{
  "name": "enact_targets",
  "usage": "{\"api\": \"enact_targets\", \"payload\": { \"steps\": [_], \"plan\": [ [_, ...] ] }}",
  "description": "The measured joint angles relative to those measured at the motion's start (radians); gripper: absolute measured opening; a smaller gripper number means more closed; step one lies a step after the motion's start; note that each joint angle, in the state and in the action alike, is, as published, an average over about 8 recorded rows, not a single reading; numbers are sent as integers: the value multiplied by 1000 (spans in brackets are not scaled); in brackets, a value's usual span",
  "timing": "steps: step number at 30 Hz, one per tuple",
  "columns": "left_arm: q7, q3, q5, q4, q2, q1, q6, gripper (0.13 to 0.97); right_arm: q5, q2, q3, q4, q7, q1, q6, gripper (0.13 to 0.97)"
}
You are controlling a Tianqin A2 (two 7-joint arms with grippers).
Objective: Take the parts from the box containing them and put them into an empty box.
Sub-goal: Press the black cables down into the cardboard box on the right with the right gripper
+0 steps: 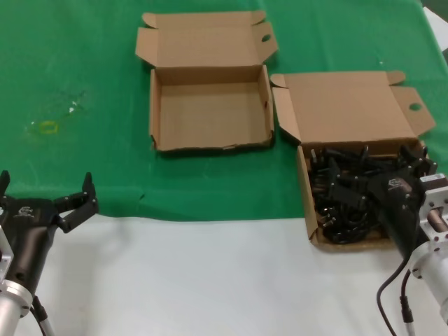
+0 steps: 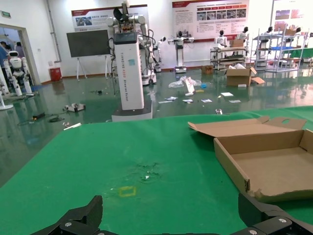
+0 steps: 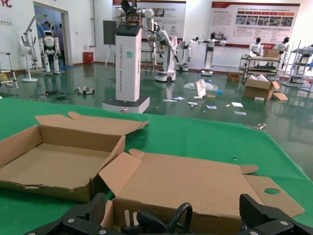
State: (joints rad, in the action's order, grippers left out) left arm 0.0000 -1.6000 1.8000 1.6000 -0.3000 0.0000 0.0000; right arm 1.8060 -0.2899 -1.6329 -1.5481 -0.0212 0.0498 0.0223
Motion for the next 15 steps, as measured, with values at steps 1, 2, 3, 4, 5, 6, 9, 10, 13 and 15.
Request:
{"api": "enact_targets", "payload": {
  "steps": [1,2,3,4,5,6,9,10,13,15],
  "plan": [
    [0,0,0,0,0,0,0,966,0,0,0,0,0,0,0,966],
    [0,0,0,0,0,0,0,966,0,0,0,0,0,0,0,966],
    [0,0,0,0,0,0,0,966,0,0,0,0,0,0,0,966],
    [0,0,0,0,0,0,0,966,0,0,0,0,0,0,0,966],
    [0,0,0,0,0,0,0,964,0,0,0,0,0,0,0,966],
    [0,0,0,0,0,0,0,962,0,0,0,0,0,0,0,966],
    [0,0,0,0,0,0,0,956,0,0,0,0,0,0,0,966],
    [0,0,0,0,0,0,0,954,0,0,0,0,0,0,0,966],
    [0,0,0,0,0,0,0,951,0,0,0,0,0,0,0,966],
    [0,0,0,0,0,0,0,930,0,0,0,0,0,0,0,966]
  ]
}}
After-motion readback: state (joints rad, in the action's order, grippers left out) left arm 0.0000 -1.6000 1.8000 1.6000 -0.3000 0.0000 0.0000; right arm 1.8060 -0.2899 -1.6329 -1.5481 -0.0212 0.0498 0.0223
